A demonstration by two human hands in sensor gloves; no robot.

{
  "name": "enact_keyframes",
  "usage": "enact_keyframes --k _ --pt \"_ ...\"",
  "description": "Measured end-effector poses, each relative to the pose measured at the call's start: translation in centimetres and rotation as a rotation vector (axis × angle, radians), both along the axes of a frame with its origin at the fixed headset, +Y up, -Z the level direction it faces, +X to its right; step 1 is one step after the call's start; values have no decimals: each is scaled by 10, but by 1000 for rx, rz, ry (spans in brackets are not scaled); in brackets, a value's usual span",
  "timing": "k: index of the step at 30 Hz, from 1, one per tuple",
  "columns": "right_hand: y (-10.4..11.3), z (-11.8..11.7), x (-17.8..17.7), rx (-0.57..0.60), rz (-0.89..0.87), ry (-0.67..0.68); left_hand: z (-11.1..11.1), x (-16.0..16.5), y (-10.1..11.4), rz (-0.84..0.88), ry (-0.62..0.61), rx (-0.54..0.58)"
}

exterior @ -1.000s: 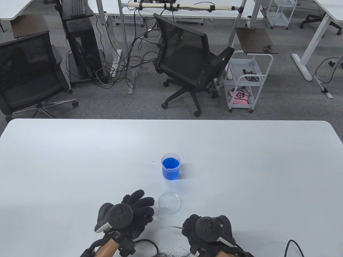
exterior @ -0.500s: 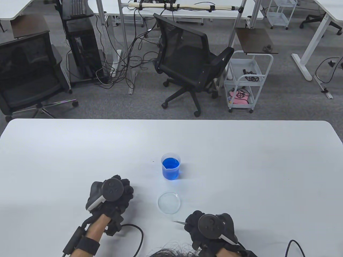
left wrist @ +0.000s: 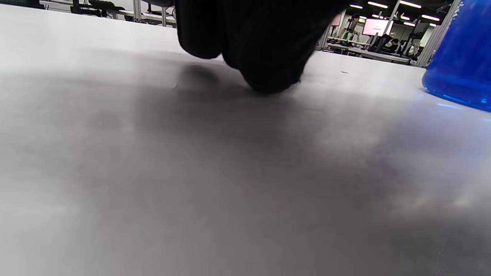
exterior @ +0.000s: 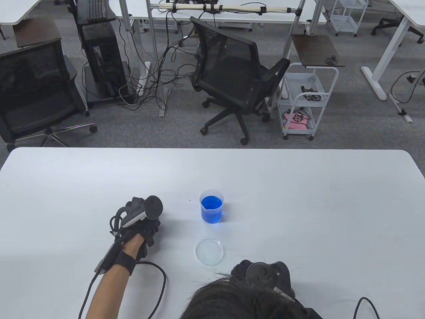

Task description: Dip tweezers-held cotton tuft into dye solution and dot onto culture dish

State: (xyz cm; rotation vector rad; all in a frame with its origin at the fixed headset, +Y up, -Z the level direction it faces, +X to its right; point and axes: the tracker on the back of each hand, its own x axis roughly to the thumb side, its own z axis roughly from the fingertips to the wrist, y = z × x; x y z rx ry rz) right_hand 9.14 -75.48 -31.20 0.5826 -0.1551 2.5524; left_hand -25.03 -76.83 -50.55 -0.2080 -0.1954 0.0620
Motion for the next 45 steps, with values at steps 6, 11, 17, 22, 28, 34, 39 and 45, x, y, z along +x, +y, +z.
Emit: enact_keyframes --k 6,11,17,22,28,34,39,45 --pt "1 0 1 7 16 -5 6 -7 6 55 23 4" --pt "3 -3 4 34 44 -53 16 -18 14 123 71 -38" --pt "5 -9 14 58 65 -122 36 -34 14 145 126 -109" --pt "13 -11 21 137 125 -184 65 -39 24 219 105 -46" --pt "31 -22 20 278 290 -242 114 -21 34 293 9 -4" --pt "67 -49 -4 359 443 -231 129 -8 29 241 -72 23" --pt "92 -78 -29 410 516 -222 130 -9 23 252 -89 1" --pt "103 -126 -67 385 659 -208 133 -9 23 285 -100 -10"
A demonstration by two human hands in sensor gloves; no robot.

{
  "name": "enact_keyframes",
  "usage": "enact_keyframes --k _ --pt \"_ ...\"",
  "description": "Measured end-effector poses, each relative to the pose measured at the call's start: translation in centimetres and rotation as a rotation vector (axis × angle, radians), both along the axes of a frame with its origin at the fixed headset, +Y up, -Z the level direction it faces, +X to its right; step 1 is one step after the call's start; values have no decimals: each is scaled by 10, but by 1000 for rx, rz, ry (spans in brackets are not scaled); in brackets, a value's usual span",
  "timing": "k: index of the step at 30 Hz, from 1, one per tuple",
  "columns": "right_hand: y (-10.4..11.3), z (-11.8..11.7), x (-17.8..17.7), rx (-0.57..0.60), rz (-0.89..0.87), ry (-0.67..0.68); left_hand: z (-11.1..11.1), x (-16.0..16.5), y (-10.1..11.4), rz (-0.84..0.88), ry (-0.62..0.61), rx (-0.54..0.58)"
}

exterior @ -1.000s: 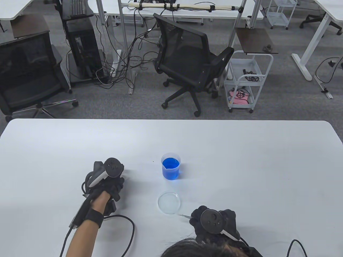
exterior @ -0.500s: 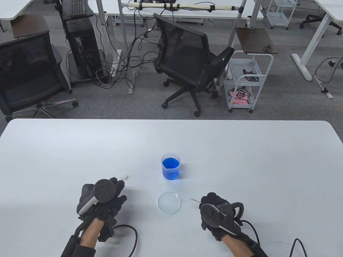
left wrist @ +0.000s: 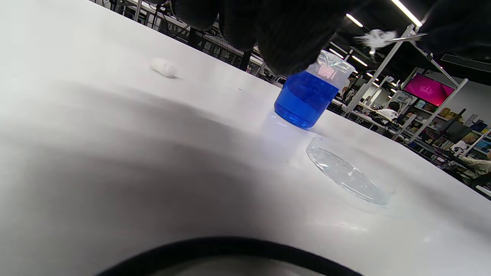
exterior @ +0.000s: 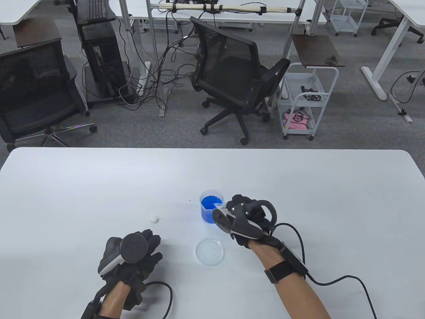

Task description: Dip tweezers-held cotton tuft into dye solution and dot onto culture dish

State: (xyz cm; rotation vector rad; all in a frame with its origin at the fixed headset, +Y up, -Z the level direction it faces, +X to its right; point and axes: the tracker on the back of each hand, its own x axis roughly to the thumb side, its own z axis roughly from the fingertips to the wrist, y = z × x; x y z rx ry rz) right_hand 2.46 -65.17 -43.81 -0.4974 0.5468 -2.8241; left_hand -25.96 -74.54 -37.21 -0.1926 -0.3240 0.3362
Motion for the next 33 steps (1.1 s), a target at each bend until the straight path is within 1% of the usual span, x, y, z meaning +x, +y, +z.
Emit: enact_keyframes --k 3,6,12,17,19,23,27,30,31,33 --pt "-4 -23 -18 -28 50 -14 -1 2 -1 10 -6 -13" --pt "-13 -39 -32 -77 126 -18 -1 3 -2 18 -8 -26" --pt "-26 -49 -46 -152 218 4 -1 4 -2 15 -7 -37" --pt "-32 -54 -51 -180 283 -2 0 5 -2 28 -8 -56" --pt "-32 -53 -51 -174 290 -4 -1 5 -2 31 -8 -59" --pt "-25 -48 -45 -153 245 -4 -1 4 -3 34 -9 -63" --pt "-10 -37 -37 -87 151 3 -1 4 -3 41 -8 -70" --pt "8 -23 -28 -31 65 12 -1 4 -3 43 -13 -73" --pt "15 -15 -24 -12 22 22 -1 4 -3 44 -15 -75" --pt "21 -3 -19 0 -20 35 0 4 -3 48 -16 -78"
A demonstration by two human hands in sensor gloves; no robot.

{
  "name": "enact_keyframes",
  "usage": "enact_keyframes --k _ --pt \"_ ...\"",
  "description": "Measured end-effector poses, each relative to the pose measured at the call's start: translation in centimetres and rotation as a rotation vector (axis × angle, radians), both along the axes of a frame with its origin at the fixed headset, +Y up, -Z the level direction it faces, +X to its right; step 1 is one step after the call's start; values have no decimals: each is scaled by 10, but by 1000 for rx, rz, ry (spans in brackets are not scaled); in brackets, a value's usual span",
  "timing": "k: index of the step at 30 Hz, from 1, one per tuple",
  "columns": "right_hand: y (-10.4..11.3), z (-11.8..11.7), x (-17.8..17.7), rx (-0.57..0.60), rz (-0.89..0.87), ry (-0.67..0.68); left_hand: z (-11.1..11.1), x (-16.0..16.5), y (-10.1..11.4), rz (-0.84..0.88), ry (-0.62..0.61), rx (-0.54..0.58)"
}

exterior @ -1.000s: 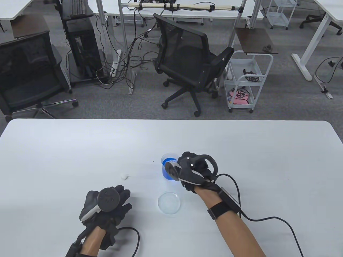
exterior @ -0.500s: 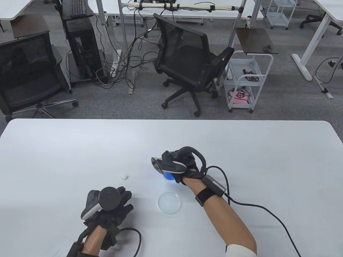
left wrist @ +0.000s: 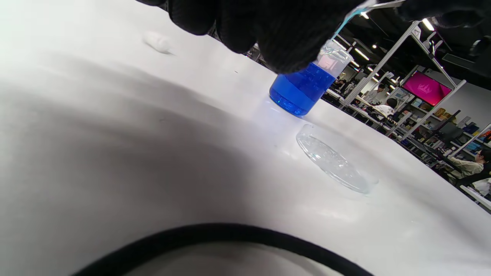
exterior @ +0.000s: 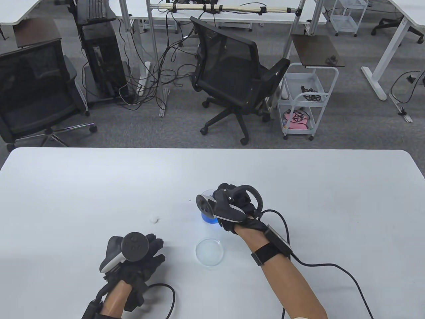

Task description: Dip tweezers-held cotton tuft into dye solution and dot onto culture dish

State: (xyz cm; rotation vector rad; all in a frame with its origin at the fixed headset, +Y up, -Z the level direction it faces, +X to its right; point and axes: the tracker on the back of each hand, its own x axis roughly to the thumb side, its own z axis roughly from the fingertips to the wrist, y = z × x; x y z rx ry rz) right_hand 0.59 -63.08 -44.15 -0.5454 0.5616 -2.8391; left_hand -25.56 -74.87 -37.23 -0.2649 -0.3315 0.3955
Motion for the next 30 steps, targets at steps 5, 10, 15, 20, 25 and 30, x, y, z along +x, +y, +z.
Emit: enact_keyframes --k 5,10,15,20,25,30 --pt "-3 44 16 10 -89 53 1 -2 -1 17 5 -12" --pt "-66 72 21 -80 -120 63 0 2 -3 -10 -4 -24" --pt "-118 72 21 -160 -89 42 -1 13 -6 -2 -29 -22" --pt "-133 69 22 -191 -57 32 -13 45 -11 -30 -75 2" --pt "-139 68 23 -189 -60 37 -30 86 -27 -44 -117 -48" --pt "-120 67 30 -121 -167 8 -36 99 -40 -56 -140 -94"
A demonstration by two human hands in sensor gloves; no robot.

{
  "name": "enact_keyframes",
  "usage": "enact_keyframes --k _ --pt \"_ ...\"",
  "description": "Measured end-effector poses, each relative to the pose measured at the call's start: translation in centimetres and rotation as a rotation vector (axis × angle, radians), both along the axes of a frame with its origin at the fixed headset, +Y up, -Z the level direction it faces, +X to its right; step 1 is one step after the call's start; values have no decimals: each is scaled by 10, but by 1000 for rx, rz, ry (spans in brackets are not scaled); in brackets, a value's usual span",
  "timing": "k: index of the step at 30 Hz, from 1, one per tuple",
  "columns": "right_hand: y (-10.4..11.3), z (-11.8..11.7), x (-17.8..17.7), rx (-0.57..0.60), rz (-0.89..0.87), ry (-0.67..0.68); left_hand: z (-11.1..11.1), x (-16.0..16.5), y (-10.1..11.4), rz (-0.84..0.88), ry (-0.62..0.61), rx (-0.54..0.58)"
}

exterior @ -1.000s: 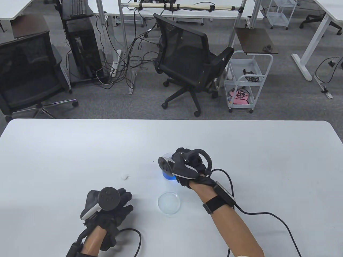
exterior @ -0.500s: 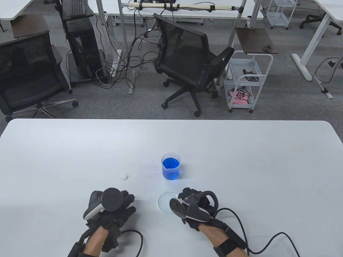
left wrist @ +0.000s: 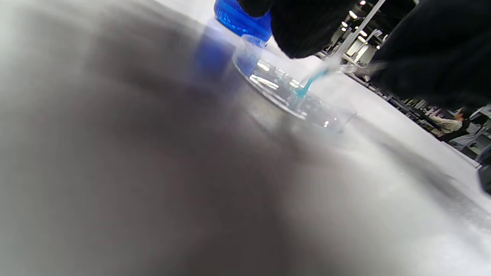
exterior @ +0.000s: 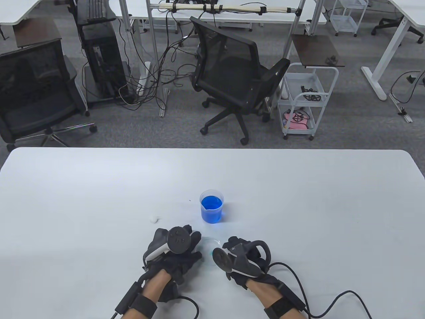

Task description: Dip tweezers-held cotton tuft into dye solution and dot onto culture dish

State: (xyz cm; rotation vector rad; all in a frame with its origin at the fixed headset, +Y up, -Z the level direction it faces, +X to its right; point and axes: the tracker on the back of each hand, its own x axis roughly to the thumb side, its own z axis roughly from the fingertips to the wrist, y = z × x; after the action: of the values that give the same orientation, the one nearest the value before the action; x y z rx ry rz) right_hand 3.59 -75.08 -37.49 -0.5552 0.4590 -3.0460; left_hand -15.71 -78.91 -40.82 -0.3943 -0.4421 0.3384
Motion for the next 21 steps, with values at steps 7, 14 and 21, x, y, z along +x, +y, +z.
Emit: enact_keyframes --k 7,14,21 --pt "11 -3 2 37 -61 -33 0 1 -7 1 -6 -9" --pt "-20 -10 -11 -43 59 -22 2 2 -8 -1 5 -19" --pt "-16 -9 -5 -11 32 -38 4 2 -8 -4 17 -29"
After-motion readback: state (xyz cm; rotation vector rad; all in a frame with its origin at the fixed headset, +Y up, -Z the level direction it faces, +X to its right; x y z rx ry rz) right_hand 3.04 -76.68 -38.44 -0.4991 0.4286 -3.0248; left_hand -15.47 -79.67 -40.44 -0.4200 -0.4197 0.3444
